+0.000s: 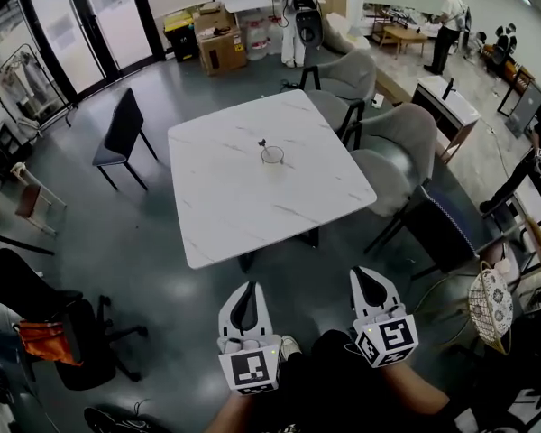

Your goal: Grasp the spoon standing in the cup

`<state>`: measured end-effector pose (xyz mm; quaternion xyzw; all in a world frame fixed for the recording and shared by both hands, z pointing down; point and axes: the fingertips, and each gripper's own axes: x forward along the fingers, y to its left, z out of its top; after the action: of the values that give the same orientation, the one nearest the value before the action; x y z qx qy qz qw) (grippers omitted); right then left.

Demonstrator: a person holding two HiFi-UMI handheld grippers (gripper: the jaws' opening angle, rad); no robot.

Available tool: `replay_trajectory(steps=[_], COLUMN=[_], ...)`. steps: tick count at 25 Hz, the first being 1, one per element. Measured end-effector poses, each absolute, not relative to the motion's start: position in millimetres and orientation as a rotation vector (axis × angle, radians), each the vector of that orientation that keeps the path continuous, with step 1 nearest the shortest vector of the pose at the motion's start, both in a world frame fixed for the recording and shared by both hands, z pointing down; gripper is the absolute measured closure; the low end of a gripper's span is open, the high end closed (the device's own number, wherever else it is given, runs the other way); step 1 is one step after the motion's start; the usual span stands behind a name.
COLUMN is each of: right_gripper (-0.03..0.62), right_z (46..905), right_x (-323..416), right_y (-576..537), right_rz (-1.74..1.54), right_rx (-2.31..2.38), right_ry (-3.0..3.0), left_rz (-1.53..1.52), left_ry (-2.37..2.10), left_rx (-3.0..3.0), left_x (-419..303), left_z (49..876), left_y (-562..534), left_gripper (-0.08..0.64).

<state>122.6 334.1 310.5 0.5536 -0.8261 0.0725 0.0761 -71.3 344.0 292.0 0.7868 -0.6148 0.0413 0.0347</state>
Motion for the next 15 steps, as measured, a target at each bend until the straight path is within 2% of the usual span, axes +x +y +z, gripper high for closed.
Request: replay_trajectory(steps=[15], right_gripper=[0.529], right_z=[340], right_x=[88], right_y=[238], right_rz=[0.289], right_rx=[1.548], right_ry=[-2.489], left_rz=[0.197], left_ry=[-1.895], left_rx=[2.329], left_x=[-94], left_z=[317], left_y=[260], left_gripper=[0.551])
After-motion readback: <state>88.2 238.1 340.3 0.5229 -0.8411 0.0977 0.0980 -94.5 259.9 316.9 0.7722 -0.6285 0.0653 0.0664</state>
